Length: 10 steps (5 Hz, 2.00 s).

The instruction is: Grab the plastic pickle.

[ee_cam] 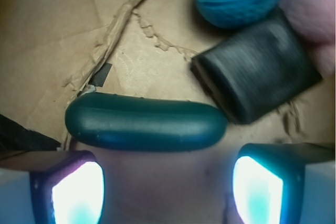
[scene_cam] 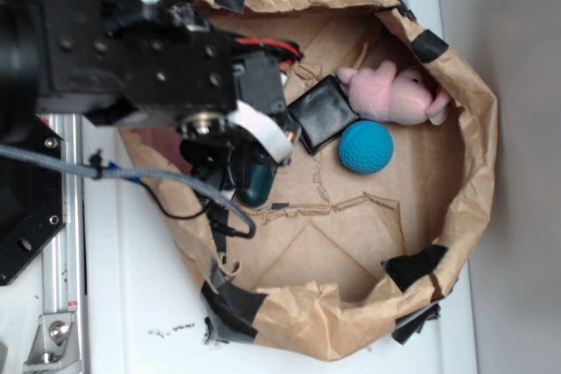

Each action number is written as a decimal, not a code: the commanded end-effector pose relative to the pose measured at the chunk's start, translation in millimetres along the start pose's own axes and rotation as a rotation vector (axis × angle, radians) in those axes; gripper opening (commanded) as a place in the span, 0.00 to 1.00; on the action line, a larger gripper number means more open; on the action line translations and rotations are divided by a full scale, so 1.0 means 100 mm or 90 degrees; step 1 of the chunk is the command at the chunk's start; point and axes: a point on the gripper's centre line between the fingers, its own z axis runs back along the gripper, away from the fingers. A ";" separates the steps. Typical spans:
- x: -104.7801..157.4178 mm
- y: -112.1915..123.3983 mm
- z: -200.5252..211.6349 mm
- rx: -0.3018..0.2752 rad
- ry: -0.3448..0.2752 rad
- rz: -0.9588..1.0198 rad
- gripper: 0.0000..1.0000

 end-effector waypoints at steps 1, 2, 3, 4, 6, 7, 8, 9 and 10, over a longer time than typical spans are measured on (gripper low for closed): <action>0.07 -0.02 0.13 0.003 -0.034 0.146 1.00; 0.10 -0.08 0.15 0.055 -0.013 0.290 1.00; 0.06 -0.09 0.08 0.093 0.020 0.444 1.00; 0.03 -0.09 0.05 0.115 0.033 0.571 1.00; 0.25 -0.13 -0.14 -0.141 -0.148 0.539 1.00; 0.26 -0.15 -0.14 -0.165 -0.159 0.510 1.00; 0.27 -0.17 -0.19 -0.147 -0.144 0.518 0.00; 0.28 -0.20 -0.21 -0.131 -0.131 0.488 0.00; 0.29 -0.22 -0.20 -0.111 -0.121 0.466 0.00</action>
